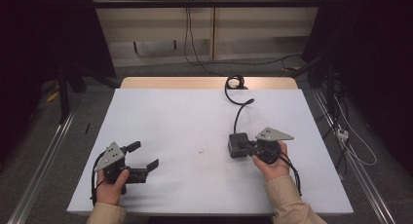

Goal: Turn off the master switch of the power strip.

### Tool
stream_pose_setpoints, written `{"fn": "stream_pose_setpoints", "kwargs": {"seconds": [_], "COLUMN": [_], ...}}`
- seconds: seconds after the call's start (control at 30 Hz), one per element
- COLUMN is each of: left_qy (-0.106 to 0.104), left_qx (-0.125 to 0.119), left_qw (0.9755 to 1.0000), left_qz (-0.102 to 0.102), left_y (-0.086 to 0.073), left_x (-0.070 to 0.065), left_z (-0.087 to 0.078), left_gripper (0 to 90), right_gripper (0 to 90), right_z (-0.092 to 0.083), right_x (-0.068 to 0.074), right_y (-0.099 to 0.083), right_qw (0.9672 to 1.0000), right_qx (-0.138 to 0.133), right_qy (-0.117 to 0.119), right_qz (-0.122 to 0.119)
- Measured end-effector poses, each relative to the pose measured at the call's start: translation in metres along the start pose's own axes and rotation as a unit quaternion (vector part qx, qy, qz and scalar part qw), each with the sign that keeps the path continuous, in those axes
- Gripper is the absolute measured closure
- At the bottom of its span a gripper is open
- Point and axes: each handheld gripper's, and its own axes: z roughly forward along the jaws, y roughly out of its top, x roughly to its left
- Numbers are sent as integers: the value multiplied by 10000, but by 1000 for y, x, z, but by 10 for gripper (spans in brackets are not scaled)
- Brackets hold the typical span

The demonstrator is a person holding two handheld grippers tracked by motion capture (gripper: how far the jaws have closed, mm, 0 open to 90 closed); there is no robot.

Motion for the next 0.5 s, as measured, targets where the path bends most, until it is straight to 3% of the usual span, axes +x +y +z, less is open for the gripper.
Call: {"fn": "stream_pose_setpoints", "kwargs": {"seconds": [0.5], "left_qy": [15], "left_qx": [0], "left_qw": [10000], "left_qz": [4], "left_y": [0], "left_x": [1], "left_z": [-1], "left_gripper": [36], "right_gripper": [900], "right_z": [-2], "right_x": [-1], "right_y": [3], "right_qw": [10000], "right_qx": [-11], "right_qy": [20], "right_qz": [53]}}
